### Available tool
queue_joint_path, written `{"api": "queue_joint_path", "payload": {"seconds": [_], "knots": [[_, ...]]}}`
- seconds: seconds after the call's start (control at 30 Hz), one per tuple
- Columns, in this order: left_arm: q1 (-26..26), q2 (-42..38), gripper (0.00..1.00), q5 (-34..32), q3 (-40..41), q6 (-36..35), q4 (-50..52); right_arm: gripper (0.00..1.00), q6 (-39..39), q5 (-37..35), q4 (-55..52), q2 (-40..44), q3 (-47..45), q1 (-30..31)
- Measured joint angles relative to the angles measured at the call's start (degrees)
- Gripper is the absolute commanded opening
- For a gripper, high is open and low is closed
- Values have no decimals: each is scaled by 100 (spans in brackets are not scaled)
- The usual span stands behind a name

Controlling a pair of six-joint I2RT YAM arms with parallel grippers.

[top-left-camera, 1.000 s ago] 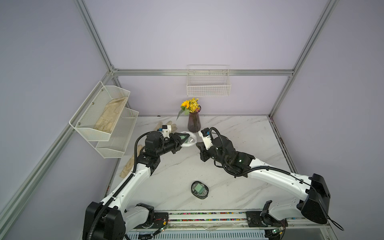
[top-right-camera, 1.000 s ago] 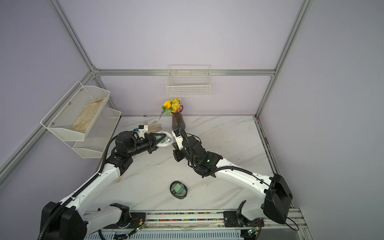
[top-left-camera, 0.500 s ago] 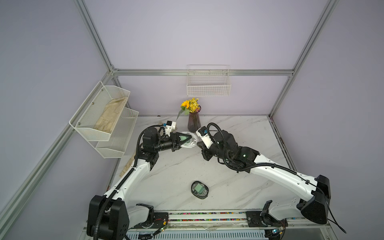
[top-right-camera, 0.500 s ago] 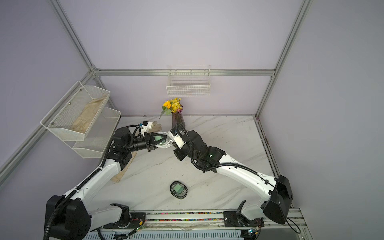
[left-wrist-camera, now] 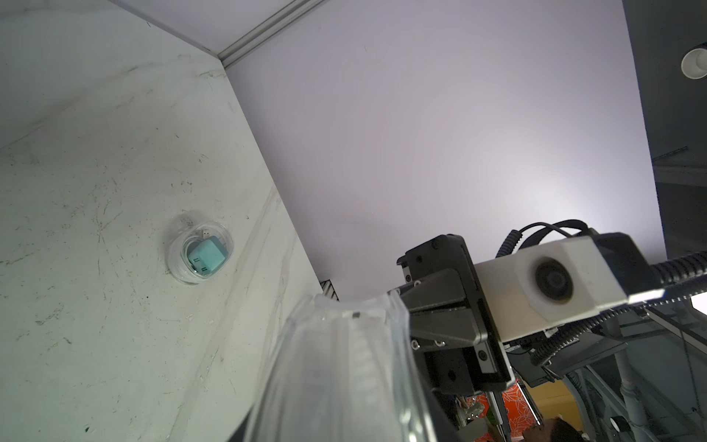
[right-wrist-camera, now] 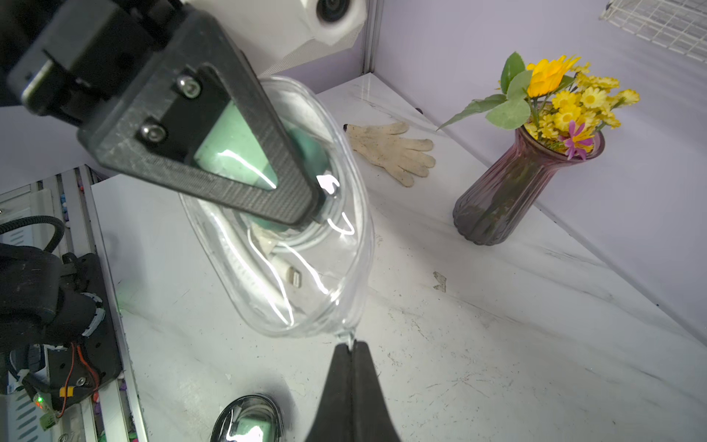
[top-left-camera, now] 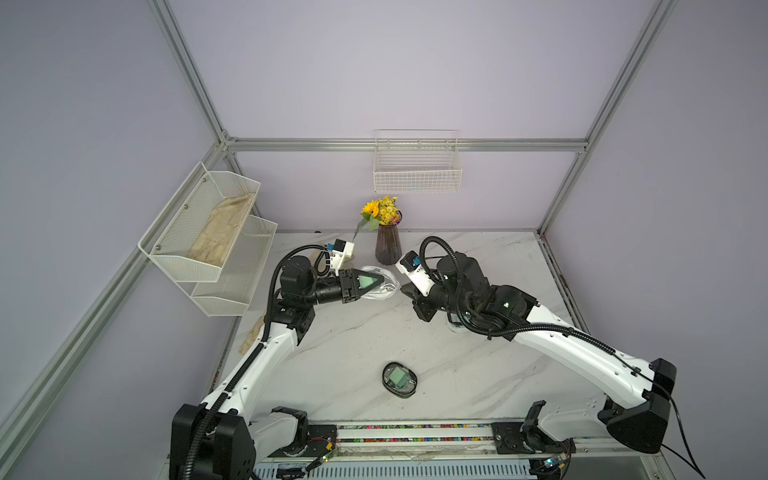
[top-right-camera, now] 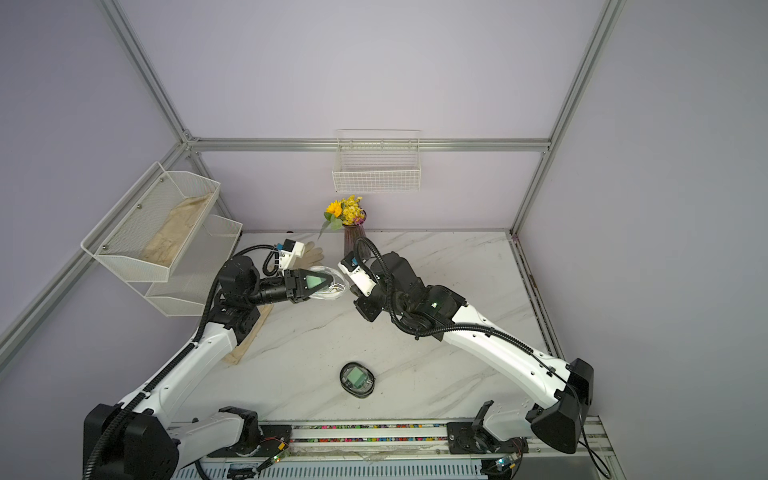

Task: Pack away charging kits
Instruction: Zip the zipper on the storage bag, then adjust the storage bag.

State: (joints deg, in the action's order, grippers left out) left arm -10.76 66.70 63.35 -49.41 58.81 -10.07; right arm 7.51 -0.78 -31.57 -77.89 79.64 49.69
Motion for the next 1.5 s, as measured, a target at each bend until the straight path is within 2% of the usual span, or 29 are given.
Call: {"api": "queue_joint_path", "payload": {"seconds": [0.27, 0.5, 0.63, 0.67, 0.7, 0.77, 0.8, 1.0, 1.13, 1.27, 1.5], "knots": [[-2, -2, 0, 323, -7, -721, 417, 0, 267, -101, -308, -2, 199, 24], [-2, -136, 0, 496, -44, -1445, 833, 0, 551, 103, -1097, -455, 1134, 37], [-31, -127, 0, 472, -44, -1829, 1174, 0, 560, 267, -1432, -656, 1357, 37], [-42, -120, 0, 459, -44, -1939, 1268, 11, 542, 278, -1523, -688, 1394, 37], [-57, -101, 0, 450, -46, -2046, 1342, 37, 516, 273, -1609, -715, 1421, 37], [-103, -46, 0, 511, -70, -2229, 1561, 58, 413, 170, -1641, -699, 1423, -20], [-170, -13, 0, 542, -70, -2321, 1687, 64, 358, 216, -1615, -645, 1423, -157], [-802, 306, 0, 682, -234, -3053, 2382, 71, -267, 1858, -1172, 48, 1169, -1871], [-1102, 343, 0, 728, -382, -3353, 2590, 73, -645, 3099, -678, 330, 540, -1902], [-1185, 343, 0, 728, -529, -3552, 2763, 75, -1292, 4271, 138, 354, -481, -1853], [-1189, 356, 0, 715, -688, -3698, 2927, 74, -1869, 5169, 807, 411, -1270, -1853]]}}
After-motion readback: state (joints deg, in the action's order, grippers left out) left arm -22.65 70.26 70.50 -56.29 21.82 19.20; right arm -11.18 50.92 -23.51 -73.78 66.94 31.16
